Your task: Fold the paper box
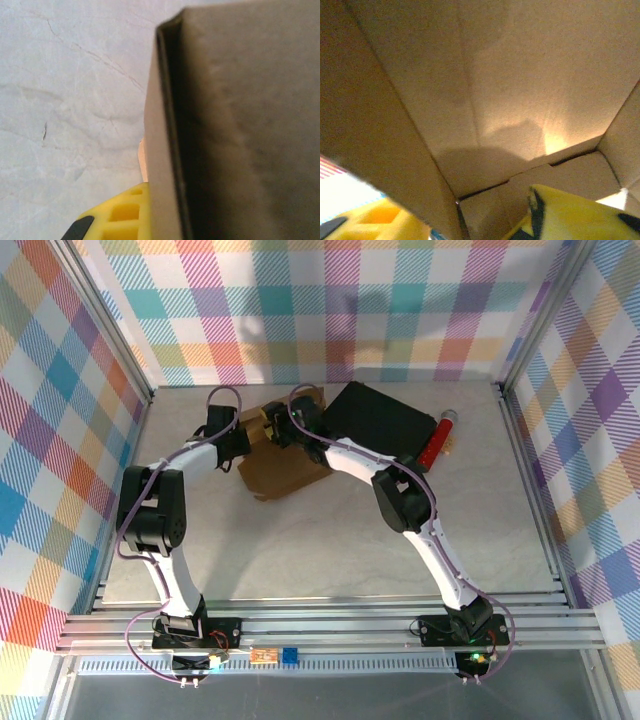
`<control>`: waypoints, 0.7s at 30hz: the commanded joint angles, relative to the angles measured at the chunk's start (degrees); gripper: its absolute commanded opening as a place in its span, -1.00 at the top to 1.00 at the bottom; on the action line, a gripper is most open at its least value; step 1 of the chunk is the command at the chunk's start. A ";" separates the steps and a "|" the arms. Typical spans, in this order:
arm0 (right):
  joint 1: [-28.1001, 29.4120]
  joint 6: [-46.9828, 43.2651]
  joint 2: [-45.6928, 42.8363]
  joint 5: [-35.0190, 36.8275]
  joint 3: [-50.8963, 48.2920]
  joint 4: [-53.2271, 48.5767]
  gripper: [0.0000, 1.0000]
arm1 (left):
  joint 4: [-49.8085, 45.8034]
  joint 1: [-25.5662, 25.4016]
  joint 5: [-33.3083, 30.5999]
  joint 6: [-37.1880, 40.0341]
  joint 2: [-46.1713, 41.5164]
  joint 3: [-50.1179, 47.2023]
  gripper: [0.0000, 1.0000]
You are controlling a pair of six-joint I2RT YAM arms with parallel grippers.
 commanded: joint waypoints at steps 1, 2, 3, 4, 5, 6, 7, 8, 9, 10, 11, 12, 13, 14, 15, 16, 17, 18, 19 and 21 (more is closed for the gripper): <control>-0.77 -3.30 -7.81 -2.26 -1.46 -7.92 -0.17 | -6.68 0.46 2.05 -0.33 -4.60 3.10 1.00; -1.02 -4.47 -9.64 -2.92 -1.95 -9.80 -0.22 | -9.50 0.83 3.18 -0.26 -5.12 3.70 1.00; -1.20 -5.73 -11.46 -3.10 -2.61 -11.59 -0.26 | -11.52 1.16 3.87 -0.17 -5.78 4.33 1.00; -1.41 -7.25 -13.70 -3.02 -3.45 -14.25 -0.30 | -13.78 1.49 4.45 -0.16 -6.55 4.98 1.00; -1.61 -9.25 -16.19 -2.76 -4.49 -16.59 -0.33 | -15.89 1.87 5.00 -0.16 -7.41 5.45 1.00; -1.87 -11.32 -18.63 -2.37 -5.39 -19.12 -0.35 | -17.76 2.19 5.41 -0.33 -8.25 5.94 1.00; -2.14 -12.90 -20.59 -1.86 -5.83 -22.16 -0.38 | -19.72 2.50 5.71 -0.33 -8.80 6.62 1.00; -2.51 -14.67 -22.62 -1.25 -6.41 -25.05 -0.40 | -22.23 2.63 5.89 -0.07 -9.29 7.56 1.00; -2.91 -16.51 -25.00 -0.91 -7.04 -27.82 -0.41 | -24.03 2.67 6.09 0.33 -9.89 8.13 1.00; -3.32 -18.07 -26.83 -0.59 -7.47 -30.04 -0.42 | -24.98 2.64 6.24 0.50 -10.72 8.13 1.00; -3.87 -19.85 -28.65 -0.31 -8.05 -32.28 -0.43 | -25.83 2.65 6.42 0.42 -11.71 8.06 1.00; -4.52 -21.67 -30.41 -0.48 -8.48 -34.30 -0.44 | -27.13 2.70 6.64 0.34 -12.66 8.17 1.00; -5.21 -23.09 -31.60 -0.92 -8.43 -36.75 -0.42 | -28.42 2.69 6.68 0.26 -13.37 8.60 1.00; -6.06 -24.63 -33.05 -1.40 -8.72 -39.32 -0.40 | -30.37 2.70 6.72 0.03 -14.16 9.17 1.00; -6.81 -26.45 -34.62 -1.60 -9.36 -41.11 -0.39 | -31.89 2.70 6.82 -0.36 -15.06 9.50 1.00; -7.37 -28.07 -36.11 -1.40 -9.90 -42.85 -0.37 | -32.78 2.65 7.22 -1.01 -15.98 9.52 1.00; -7.99 -29.83 -37.77 -0.90 -10.17 -45.02 -0.36 | -33.61 2.70 7.99 -1.69 -16.99 9.49 1.00; -8.42 -31.63 -39.43 -0.33 -10.51 -46.84 -0.36 | -34.24 2.68 9.31 -2.64 -17.95 9.15 1.00; -8.80 -33.13 -40.95 0.15 -10.93 -47.77 -0.35 | -34.66 2.68 10.54 -3.67 -18.74 8.77 1.00; -9.13 -36.52 -43.91 1.16 -11.37 -49.98 -0.36 | -35.46 2.67 13.84 -5.56 -20.61 7.89 1.00</control>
